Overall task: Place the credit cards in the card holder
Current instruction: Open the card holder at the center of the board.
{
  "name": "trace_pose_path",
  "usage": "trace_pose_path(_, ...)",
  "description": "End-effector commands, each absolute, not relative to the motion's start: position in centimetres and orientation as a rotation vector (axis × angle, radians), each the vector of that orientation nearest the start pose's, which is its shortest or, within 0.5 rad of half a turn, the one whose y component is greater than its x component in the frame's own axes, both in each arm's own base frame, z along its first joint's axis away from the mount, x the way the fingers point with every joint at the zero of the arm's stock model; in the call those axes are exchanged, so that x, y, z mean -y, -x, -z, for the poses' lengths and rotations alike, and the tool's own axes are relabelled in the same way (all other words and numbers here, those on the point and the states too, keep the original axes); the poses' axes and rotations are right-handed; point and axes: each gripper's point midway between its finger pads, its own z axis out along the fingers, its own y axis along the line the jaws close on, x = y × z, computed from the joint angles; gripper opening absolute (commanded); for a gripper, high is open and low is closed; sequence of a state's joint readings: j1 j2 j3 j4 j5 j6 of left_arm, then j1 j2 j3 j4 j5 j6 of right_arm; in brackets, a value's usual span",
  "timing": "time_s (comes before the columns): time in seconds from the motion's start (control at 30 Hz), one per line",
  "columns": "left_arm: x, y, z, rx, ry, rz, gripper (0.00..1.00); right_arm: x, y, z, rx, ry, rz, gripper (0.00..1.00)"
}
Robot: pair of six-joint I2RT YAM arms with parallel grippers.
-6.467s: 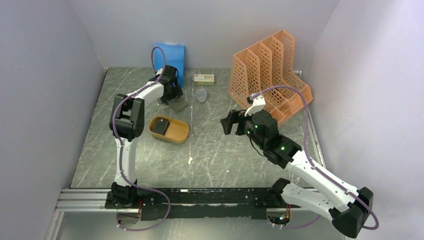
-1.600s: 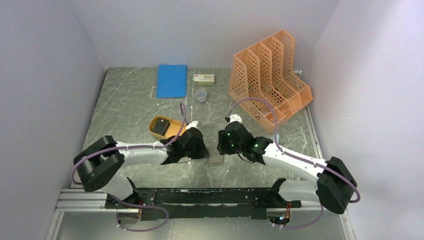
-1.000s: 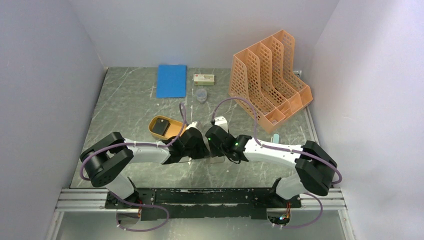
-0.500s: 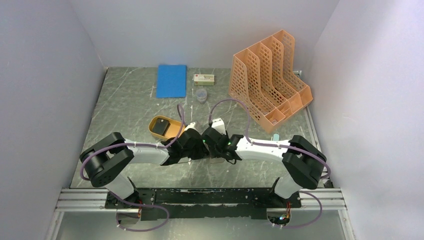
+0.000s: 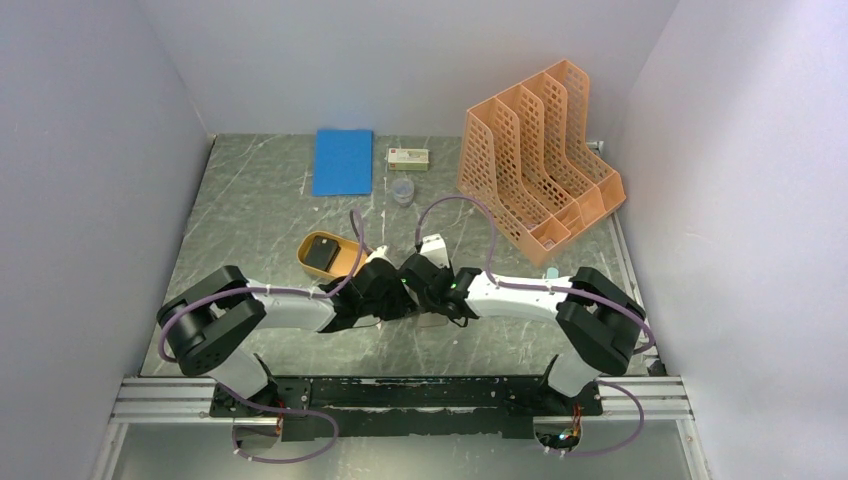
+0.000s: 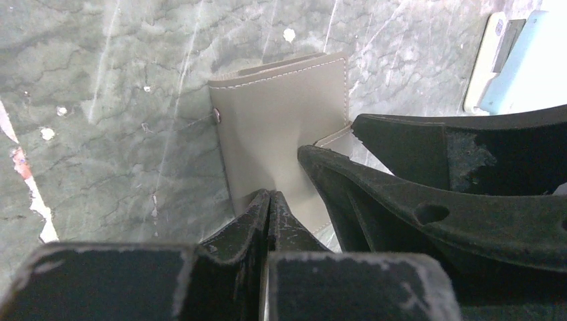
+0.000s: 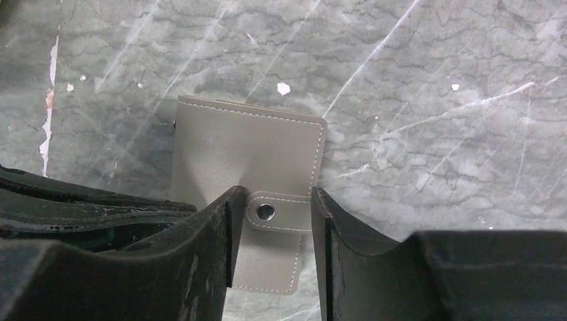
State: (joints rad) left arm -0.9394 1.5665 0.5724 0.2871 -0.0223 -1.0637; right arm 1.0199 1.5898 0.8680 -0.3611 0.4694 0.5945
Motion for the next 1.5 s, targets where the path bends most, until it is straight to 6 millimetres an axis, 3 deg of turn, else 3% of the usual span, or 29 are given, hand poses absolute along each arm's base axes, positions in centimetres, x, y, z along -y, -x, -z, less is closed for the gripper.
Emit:
trace_pose_path(0.0, 31.0, -18.9, -1.3, -2.538, 0.164, 0.878, 0.05, -23.9, -21.7, -2.3, -2.453, 0.391, 0.048, 0.46)
trace_pose_path(0.27, 31.2, -18.9, -1.9, -2.518, 0.173, 0.918, 0.05, -24.7, -21.6, -4.2, -2.408, 0.381, -0.05, 0.5)
trace_pose_path(0.53, 31.2, -18.5, -1.4, -2.535, 0.185, 0.929, 0.05, -24.6, -20.8, -2.3, -2.461, 0.43, -0.01, 0.49)
trace_pose_path(0.73, 31.0, -18.5, -1.2, -2.541, 0.191, 0.916, 0.05, -24.4, -20.7, -2.3, -2.461, 0.43, 0.013, 0.46)
trace_pose_path(0.97, 31.0, -18.3, -1.0, -2.544, 0.2, 0.924, 0.05, -26.0, -20.3, -4.3, -2.389, 0.457, -0.098, 0.61)
trace_pose_path(1.17, 30.9, -18.3, -1.0, -2.543, 0.206, 0.928, 0.05, -25.6, -20.3, -3.4, -2.39, 0.49, -0.021, 0.59)
trace_pose_path(1.47, 30.8, -18.1, -0.9, -2.546, 0.207, 0.926, 0.05, -23.2, -20.7, -1.7, -2.405, 0.466, 0.177, 0.51)
